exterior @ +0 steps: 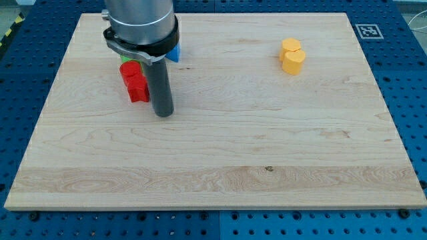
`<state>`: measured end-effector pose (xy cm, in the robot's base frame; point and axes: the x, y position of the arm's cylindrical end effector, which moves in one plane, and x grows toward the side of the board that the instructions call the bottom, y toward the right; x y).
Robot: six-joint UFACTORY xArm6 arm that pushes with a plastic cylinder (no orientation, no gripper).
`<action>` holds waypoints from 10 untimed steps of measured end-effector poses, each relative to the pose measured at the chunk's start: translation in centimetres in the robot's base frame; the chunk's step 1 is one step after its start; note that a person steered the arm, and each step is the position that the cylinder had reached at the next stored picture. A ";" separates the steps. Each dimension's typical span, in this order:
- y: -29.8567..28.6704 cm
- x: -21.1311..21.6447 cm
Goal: Move yellow hexagon closer to the blue cube
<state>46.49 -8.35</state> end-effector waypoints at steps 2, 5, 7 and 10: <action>9.8 -5.0; 17.4 -22.9; 29.5 -22.2; 23.9 -15.3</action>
<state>31.18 15.55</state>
